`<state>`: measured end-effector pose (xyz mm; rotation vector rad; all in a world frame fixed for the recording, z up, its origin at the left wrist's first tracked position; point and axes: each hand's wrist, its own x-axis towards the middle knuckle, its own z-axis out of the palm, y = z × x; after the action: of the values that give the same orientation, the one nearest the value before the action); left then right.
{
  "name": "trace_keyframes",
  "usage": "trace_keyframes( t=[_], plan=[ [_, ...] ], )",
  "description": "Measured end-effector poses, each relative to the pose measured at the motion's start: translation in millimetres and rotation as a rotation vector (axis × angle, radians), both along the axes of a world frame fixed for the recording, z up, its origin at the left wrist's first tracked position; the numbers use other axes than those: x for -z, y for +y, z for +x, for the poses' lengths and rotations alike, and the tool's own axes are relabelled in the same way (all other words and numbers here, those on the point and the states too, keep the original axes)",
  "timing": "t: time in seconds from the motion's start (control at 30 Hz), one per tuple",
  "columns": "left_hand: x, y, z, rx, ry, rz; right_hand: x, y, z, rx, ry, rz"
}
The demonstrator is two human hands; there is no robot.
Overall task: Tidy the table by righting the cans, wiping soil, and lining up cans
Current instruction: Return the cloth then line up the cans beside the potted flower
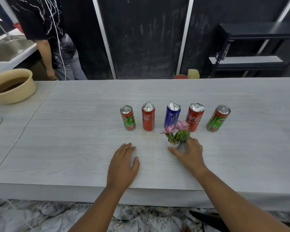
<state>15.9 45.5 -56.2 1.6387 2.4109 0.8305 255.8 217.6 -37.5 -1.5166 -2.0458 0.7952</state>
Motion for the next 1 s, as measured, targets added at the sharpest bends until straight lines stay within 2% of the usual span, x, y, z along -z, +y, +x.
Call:
trace_keyframes(
  t=[0.47,0.8,0.87,1.0],
  plan=[
    [-2,0,2,-0.004,0.038,-0.013,6,-6,10,-0.116,-0.068,0.130],
    [-7,0,15,-0.020,0.204,-0.006,7,-19,32,-0.205,-0.078,0.051],
    [-5,-5,26,0.001,0.211,-0.004,9,-30,49,-0.212,-0.172,0.102],
    [15,-33,57,0.059,0.223,-0.168,21,-67,90,-0.245,-0.469,0.234]
  ],
)
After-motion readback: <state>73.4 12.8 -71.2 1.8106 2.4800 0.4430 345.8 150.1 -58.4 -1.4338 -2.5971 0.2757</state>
